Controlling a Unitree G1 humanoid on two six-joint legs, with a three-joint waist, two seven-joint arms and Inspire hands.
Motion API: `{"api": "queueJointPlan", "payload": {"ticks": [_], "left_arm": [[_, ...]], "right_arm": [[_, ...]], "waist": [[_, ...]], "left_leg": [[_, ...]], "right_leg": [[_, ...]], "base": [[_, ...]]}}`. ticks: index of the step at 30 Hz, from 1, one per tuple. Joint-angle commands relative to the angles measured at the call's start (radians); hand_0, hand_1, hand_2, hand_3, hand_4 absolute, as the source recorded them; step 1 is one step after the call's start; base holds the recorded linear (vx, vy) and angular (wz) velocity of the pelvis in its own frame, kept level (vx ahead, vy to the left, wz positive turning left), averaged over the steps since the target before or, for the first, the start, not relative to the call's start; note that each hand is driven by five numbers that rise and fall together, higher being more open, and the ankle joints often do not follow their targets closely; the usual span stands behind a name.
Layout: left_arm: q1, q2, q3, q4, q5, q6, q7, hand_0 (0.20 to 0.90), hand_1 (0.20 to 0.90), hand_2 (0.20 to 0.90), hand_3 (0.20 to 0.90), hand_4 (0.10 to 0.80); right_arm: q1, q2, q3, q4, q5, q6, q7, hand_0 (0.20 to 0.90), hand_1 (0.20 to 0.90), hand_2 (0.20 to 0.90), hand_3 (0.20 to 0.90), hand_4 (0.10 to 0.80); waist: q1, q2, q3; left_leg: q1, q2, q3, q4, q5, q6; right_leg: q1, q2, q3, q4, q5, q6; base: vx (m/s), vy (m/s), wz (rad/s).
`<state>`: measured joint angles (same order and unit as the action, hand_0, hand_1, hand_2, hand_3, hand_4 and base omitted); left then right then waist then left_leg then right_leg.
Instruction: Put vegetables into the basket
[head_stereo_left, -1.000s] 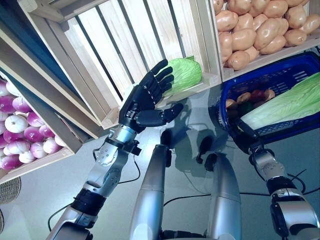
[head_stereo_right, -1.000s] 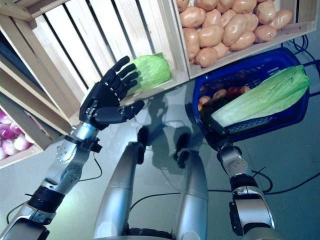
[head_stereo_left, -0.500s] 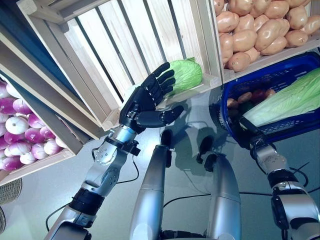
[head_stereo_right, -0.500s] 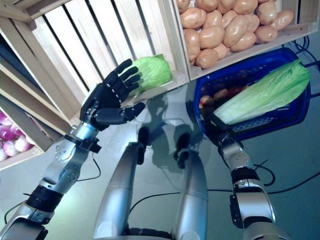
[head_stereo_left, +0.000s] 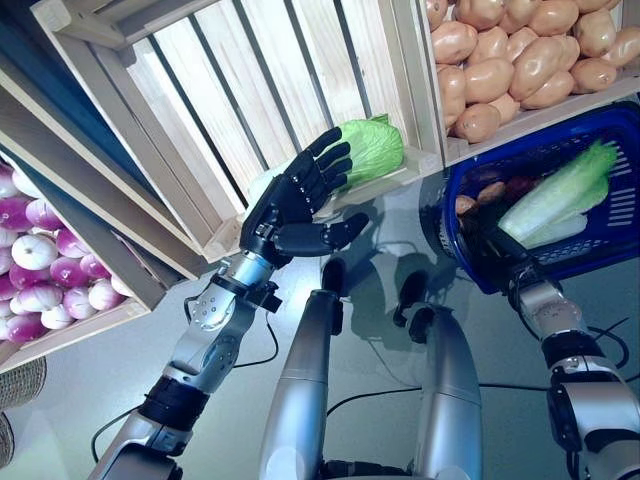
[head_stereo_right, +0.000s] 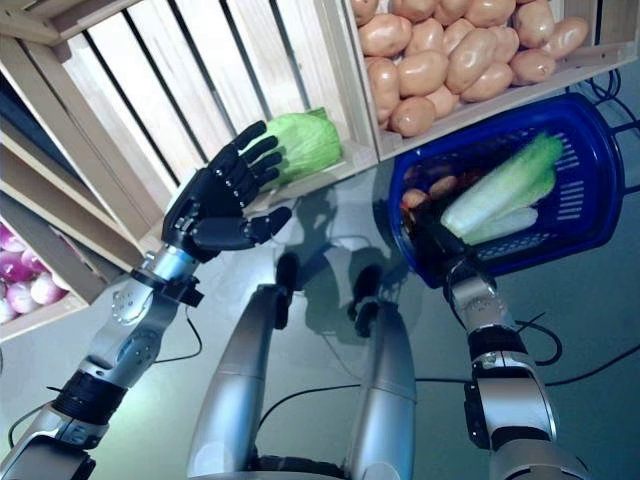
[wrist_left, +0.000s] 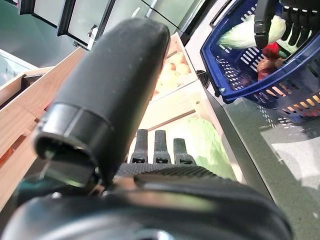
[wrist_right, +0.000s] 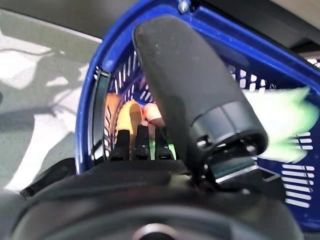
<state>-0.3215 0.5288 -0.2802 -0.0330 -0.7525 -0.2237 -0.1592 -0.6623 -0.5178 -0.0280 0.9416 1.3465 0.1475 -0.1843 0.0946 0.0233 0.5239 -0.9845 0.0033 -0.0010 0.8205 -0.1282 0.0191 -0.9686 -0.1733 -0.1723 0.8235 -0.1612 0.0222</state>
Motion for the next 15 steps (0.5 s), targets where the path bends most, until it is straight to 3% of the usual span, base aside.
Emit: {"api": "queueJointPlan", "payload": {"ticks": [1, 6, 15], "left_arm": [[-0.042, -0.014, 0.011, -0.152, 0.002, -0.090, -0.009, 0.900, 0.900, 0.900, 0.900, 0.800], [-0.049, -0.017, 0.014, -0.153, 0.037, -0.100, 0.017, 0.900, 0.900, 0.900, 0.900, 0.800], [-0.057, 0.029, 0.080, -0.195, 0.218, -0.185, 0.122, 0.900, 0.900, 0.900, 0.900, 0.800]], "right_arm": [[-0.007, -0.095, -0.027, -0.019, 0.060, -0.072, -0.050, 0.900, 0.900, 0.900, 0.900, 0.800], [-0.019, -0.090, -0.026, -0.019, 0.059, -0.099, -0.053, 0.900, 0.900, 0.900, 0.900, 0.800], [0.071, -0.030, -0.040, -0.242, -0.107, -0.350, -0.111, 0.900, 0.900, 0.900, 0.900, 0.800]], "waist": [[0.011, 0.030, -0.004], [0.009, 0.036, -0.004], [-0.020, 0.041, -0.004]], "left_leg": [[0.058, -0.005, 0.038, -0.074, -0.023, 0.008], [0.063, -0.004, 0.044, -0.075, -0.023, 0.009], [0.087, 0.008, 0.072, -0.115, 0.006, 0.013]], "right_leg": [[0.068, 0.018, -0.037, 0.005, 0.026, -0.006], [0.069, 0.019, -0.033, 0.007, 0.023, -0.007], [0.084, 0.029, -0.026, -0.039, 0.048, -0.015]], "base": [[0.000, 0.000, 0.00], [-0.010, 0.023, -0.03], [-0.039, 0.069, -0.03]]}}
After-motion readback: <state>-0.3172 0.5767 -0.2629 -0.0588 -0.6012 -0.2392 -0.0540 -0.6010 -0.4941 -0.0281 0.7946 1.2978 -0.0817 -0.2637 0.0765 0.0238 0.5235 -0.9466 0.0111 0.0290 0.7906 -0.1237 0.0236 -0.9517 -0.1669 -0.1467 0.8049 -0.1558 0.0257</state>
